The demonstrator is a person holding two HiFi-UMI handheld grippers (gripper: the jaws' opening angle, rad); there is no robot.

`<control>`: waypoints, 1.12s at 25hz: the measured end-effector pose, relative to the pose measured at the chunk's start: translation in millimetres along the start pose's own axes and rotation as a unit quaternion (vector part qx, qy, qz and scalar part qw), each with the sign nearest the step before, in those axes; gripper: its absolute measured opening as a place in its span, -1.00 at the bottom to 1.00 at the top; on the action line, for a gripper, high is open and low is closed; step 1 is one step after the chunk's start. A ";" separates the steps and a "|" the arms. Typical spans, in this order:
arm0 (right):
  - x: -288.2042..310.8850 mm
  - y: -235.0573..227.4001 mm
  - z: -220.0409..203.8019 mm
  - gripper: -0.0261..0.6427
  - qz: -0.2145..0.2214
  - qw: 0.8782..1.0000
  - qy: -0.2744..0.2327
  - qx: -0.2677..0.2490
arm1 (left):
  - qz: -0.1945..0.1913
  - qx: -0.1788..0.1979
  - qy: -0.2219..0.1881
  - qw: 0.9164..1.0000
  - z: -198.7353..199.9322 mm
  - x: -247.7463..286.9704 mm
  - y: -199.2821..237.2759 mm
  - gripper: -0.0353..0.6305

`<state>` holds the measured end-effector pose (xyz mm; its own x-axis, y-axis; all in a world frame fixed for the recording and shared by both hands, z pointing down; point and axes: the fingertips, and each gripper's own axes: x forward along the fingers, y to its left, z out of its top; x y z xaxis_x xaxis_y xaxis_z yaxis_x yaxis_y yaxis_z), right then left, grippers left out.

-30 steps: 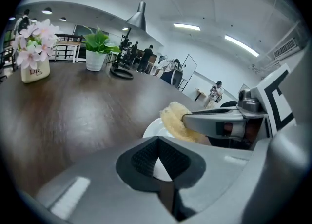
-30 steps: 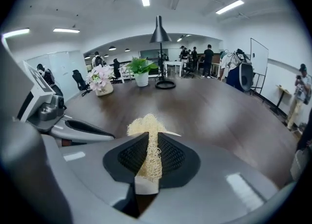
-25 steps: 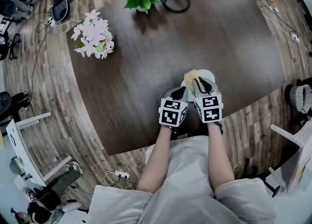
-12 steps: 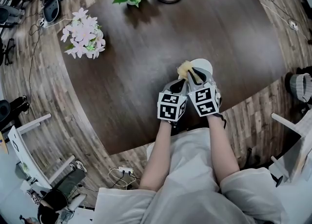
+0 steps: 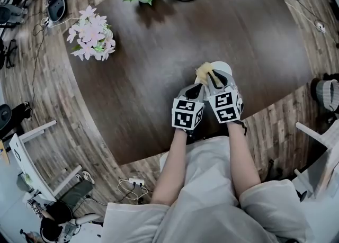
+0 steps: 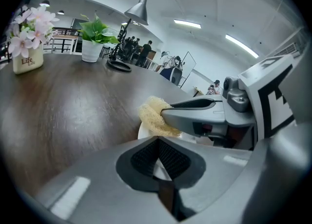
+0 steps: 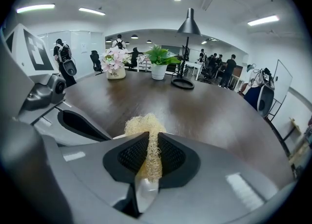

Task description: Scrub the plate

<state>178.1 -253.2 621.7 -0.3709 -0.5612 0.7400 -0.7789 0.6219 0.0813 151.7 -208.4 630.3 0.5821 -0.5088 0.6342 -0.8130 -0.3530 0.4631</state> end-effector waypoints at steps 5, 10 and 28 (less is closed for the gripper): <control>-3.1 -13.7 -3.6 -0.68 -0.014 1.000 0.004 0.007 | 0.003 -0.002 -0.001 1.000 -1.3 -2.3 -0.6 -0.89; -4.4 -31.8 -9.3 -0.68 -0.027 0.999 0.014 0.009 | 0.002 0.004 -0.007 1.000 1.0 -0.7 -0.7 -0.89; -21.2 -57.7 -19.2 -0.67 -0.070 0.997 0.027 0.024 | 0.004 -0.005 -0.013 1.000 0.9 -3.6 2.1 -0.89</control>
<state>240.5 -266.8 614.1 -0.2297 -0.6097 0.7587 -0.8451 0.5116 0.1553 147.9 -208.1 628.4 0.5745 -0.5322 0.6219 -0.8178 -0.3409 0.4637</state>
